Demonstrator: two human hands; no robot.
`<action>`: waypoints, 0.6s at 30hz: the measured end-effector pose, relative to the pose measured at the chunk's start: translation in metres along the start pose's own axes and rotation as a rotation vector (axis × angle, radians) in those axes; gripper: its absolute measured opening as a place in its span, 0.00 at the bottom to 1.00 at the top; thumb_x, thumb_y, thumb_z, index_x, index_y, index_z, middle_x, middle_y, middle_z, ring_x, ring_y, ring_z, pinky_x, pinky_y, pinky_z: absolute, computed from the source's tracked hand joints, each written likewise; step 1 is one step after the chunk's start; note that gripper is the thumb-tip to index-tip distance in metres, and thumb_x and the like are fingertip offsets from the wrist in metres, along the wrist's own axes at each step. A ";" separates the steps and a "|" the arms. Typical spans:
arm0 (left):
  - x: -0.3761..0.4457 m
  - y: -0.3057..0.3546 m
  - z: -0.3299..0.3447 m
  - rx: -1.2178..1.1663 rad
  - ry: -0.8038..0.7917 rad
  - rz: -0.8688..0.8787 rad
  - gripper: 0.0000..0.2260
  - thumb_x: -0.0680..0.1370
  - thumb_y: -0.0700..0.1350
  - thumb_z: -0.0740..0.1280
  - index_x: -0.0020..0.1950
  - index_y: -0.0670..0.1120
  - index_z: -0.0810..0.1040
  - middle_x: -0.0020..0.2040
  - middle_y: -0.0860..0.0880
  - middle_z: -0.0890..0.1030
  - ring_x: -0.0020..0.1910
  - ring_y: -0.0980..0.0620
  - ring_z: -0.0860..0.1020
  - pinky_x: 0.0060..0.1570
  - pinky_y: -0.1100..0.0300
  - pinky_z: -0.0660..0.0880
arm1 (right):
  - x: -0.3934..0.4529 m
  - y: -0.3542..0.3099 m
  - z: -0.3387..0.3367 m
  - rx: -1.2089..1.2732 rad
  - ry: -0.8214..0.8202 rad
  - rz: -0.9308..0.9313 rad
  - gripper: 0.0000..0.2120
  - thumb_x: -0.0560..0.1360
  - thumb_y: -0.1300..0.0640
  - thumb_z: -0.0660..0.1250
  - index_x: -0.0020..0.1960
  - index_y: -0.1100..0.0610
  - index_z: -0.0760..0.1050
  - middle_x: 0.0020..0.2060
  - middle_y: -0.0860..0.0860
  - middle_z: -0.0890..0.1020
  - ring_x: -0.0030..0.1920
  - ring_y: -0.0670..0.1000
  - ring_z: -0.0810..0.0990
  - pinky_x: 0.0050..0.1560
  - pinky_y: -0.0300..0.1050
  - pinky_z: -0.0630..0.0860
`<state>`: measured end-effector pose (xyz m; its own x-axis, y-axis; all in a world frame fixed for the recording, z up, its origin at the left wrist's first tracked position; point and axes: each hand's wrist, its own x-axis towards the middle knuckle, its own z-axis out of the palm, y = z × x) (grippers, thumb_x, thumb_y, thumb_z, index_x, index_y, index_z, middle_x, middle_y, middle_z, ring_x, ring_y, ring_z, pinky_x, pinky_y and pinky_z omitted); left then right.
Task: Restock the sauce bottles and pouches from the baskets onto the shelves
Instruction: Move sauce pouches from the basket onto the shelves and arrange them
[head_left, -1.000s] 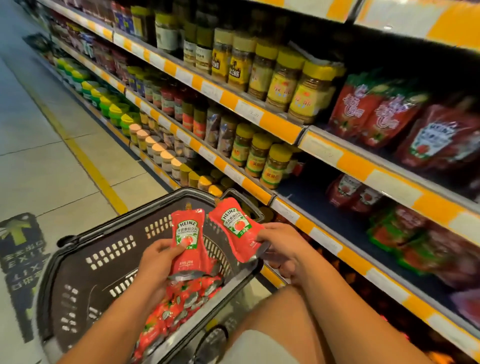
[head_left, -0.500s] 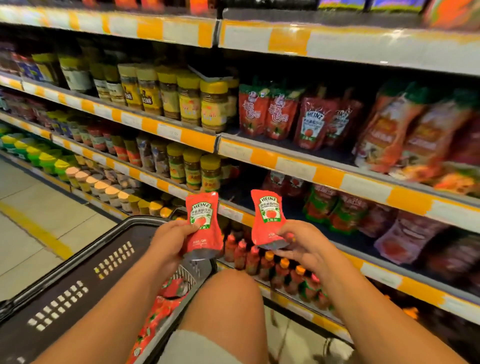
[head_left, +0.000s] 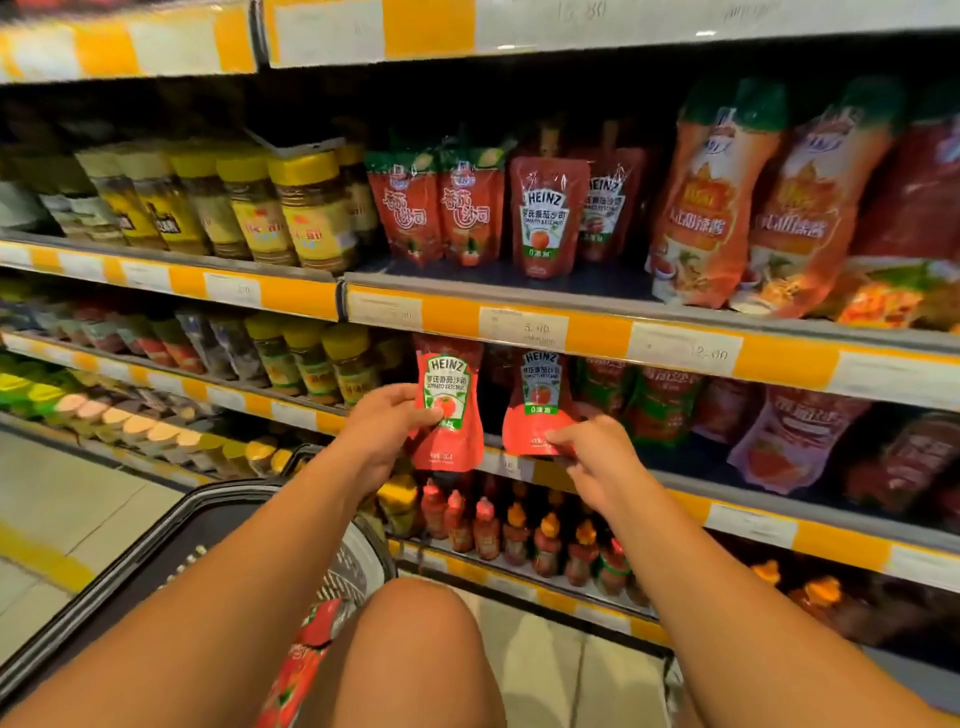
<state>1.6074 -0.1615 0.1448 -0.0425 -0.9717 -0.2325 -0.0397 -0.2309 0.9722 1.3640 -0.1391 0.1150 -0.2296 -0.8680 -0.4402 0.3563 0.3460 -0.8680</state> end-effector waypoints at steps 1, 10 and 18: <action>0.008 -0.001 0.003 0.009 -0.003 0.012 0.13 0.76 0.38 0.75 0.60 0.43 0.82 0.52 0.44 0.87 0.52 0.44 0.86 0.46 0.51 0.81 | 0.004 0.001 0.002 0.023 0.024 0.006 0.30 0.72 0.74 0.71 0.71 0.57 0.70 0.49 0.52 0.81 0.49 0.52 0.81 0.44 0.48 0.77; 0.066 -0.012 0.023 0.002 0.000 0.073 0.14 0.76 0.33 0.73 0.61 0.43 0.79 0.44 0.50 0.88 0.47 0.50 0.86 0.42 0.57 0.79 | 0.040 0.016 0.023 -0.038 0.158 -0.104 0.28 0.70 0.69 0.76 0.66 0.50 0.77 0.51 0.53 0.86 0.51 0.55 0.85 0.50 0.50 0.82; 0.103 -0.026 0.031 -0.085 -0.031 0.111 0.18 0.74 0.29 0.73 0.60 0.42 0.79 0.59 0.39 0.84 0.59 0.41 0.83 0.54 0.52 0.80 | 0.063 0.024 0.031 -0.312 0.244 -0.313 0.24 0.70 0.75 0.69 0.58 0.53 0.77 0.55 0.52 0.83 0.53 0.52 0.82 0.38 0.27 0.76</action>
<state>1.5735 -0.2537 0.0953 -0.0730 -0.9897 -0.1233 0.0516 -0.1272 0.9905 1.3859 -0.1966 0.0737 -0.5006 -0.8514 -0.1566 -0.0426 0.2049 -0.9779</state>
